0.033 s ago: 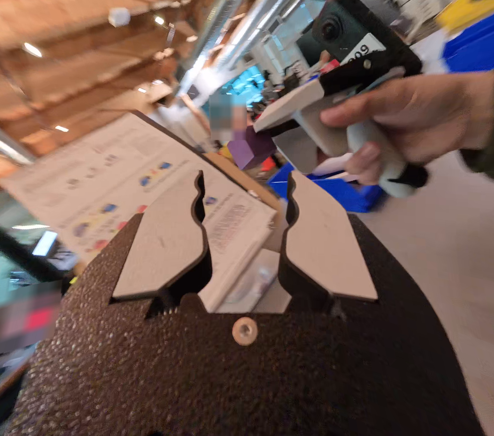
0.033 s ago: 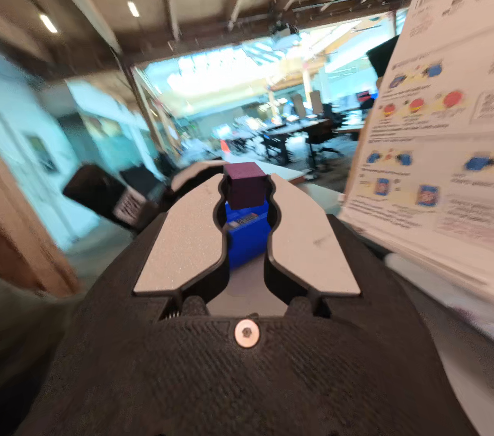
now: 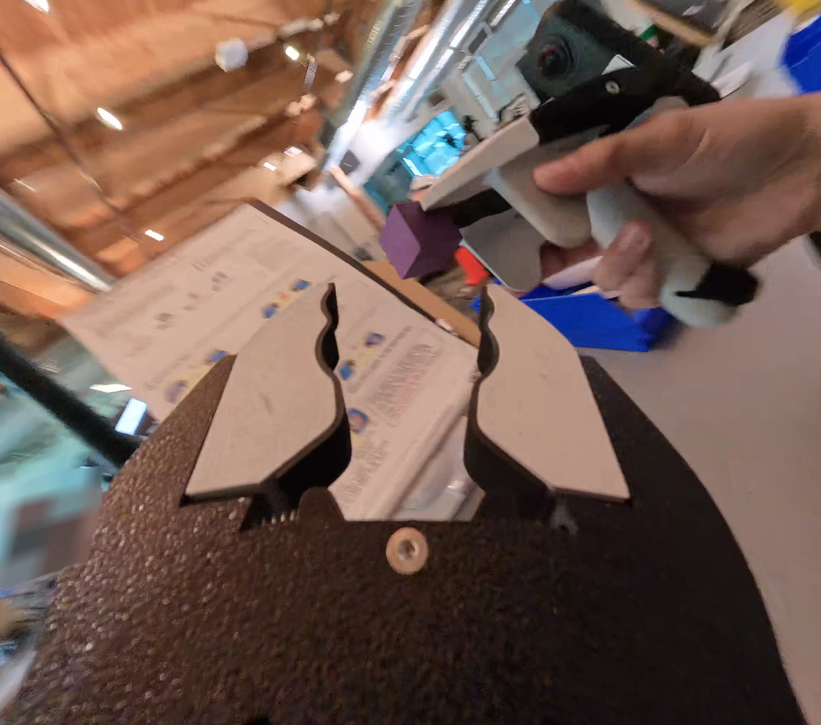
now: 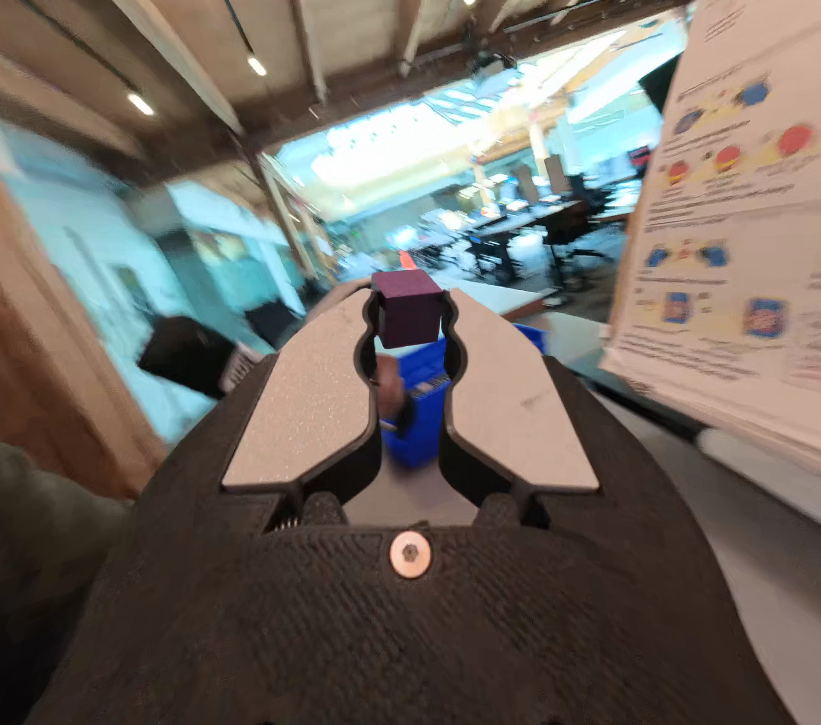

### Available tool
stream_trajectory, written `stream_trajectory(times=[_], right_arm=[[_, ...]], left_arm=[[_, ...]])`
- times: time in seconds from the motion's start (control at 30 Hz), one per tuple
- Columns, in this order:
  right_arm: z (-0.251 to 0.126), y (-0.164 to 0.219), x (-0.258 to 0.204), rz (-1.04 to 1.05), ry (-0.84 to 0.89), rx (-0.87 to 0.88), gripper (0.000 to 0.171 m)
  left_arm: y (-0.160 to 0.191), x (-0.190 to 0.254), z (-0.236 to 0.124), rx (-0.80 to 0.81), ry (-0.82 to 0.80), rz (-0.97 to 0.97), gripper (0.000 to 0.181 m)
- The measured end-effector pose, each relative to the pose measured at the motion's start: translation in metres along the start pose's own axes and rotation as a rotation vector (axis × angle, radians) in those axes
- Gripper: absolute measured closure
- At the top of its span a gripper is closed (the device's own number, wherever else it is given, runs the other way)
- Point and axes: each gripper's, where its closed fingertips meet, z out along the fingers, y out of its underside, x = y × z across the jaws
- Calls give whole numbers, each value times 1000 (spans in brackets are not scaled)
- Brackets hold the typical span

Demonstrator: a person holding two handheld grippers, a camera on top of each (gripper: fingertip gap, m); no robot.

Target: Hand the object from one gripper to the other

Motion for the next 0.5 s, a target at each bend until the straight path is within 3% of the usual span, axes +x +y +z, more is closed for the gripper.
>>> stream_trajectory(times=[0.07,0.2,0.3,0.37,0.5], right_arm=[[3,-6,-5,159,-72,84,144],[14,0,-21,249,-169,88,144],[20,9,-27,238,-186,57,145],[23,12,-27,255,-180,55,145],[22,15,-26,226,-186,19,145]], left_arm=[[-9,3,1,47,-78,178,123],[-13,2,4,32,-228,390,125],[-17,-4,2,45,-314,435,131],[-17,-13,-3,34,-381,465,151],[-15,-12,-3,39,-307,427,153]])
